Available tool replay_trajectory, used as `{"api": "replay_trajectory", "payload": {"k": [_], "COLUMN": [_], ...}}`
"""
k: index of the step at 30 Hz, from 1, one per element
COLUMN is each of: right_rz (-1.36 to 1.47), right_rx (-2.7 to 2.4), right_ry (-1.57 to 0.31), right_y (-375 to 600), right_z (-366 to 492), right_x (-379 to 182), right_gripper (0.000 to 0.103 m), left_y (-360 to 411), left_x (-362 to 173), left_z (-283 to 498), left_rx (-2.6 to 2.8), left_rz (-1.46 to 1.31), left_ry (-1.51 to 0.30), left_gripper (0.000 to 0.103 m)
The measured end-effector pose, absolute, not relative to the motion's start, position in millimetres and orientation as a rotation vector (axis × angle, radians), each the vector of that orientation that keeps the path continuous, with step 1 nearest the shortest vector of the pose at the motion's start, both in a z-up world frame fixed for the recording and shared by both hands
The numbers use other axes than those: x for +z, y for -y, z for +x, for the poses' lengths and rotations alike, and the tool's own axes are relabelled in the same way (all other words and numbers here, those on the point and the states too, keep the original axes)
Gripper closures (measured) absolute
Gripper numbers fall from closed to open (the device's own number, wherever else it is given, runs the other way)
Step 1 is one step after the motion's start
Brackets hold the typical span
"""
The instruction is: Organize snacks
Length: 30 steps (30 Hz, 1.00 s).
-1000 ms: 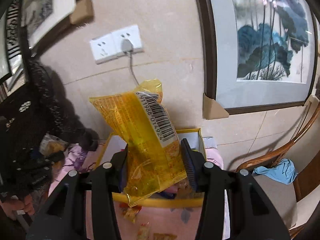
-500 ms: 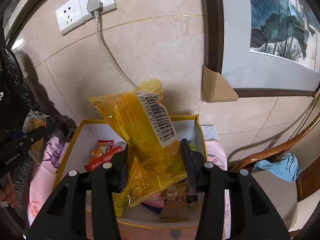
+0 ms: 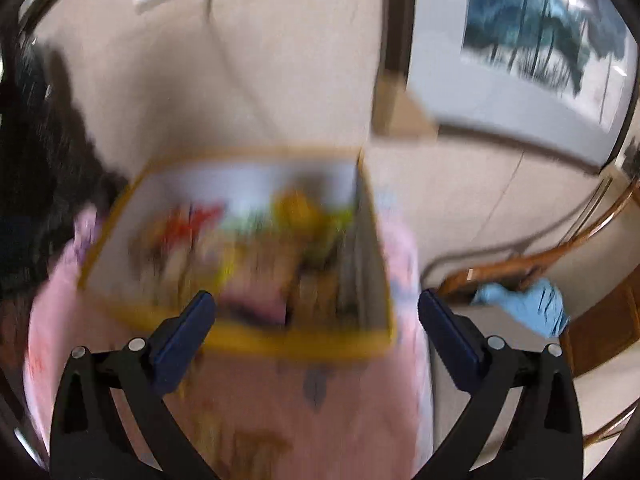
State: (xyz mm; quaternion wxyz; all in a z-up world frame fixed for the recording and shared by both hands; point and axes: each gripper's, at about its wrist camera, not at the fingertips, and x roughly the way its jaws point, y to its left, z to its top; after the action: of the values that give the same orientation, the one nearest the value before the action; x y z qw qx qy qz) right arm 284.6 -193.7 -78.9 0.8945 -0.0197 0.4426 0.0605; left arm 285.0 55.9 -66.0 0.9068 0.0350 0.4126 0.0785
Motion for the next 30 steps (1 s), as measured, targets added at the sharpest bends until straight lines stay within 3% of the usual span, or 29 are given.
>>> {"api": "replay_trajectory", "payload": {"k": [6, 9, 17, 28, 30], "right_rz": [0.037, -0.009, -0.038, -0.006, -0.044], "right_rx": [0.130, 0.137, 0.171, 0.170, 0.153], "right_ry": [-1.167, -1.202, -1.169, -1.161, -1.144], "right_y": [192, 184, 175, 155, 150], "right_z": [229, 206, 194, 188, 184], "right_x": [-177, -201, -210, -225, -226], "right_gripper": [0.001, 0.001, 0.001, 0.001, 0.009], "left_y": [-41, -29, 3, -5, -9], "left_x": [-138, -165, -198, -226, -226], "left_z": [250, 248, 267, 273, 267], "left_rx": [0.117, -0.022, 0.061, 0.085, 0.042], "left_rz": [0.006, -0.121, 0.065, 0.003, -0.002], "left_ry": [-1.013, -1.087, -1.095, -1.157, -1.139], "left_gripper": [0.002, 0.002, 0.002, 0.002, 0.005]}}
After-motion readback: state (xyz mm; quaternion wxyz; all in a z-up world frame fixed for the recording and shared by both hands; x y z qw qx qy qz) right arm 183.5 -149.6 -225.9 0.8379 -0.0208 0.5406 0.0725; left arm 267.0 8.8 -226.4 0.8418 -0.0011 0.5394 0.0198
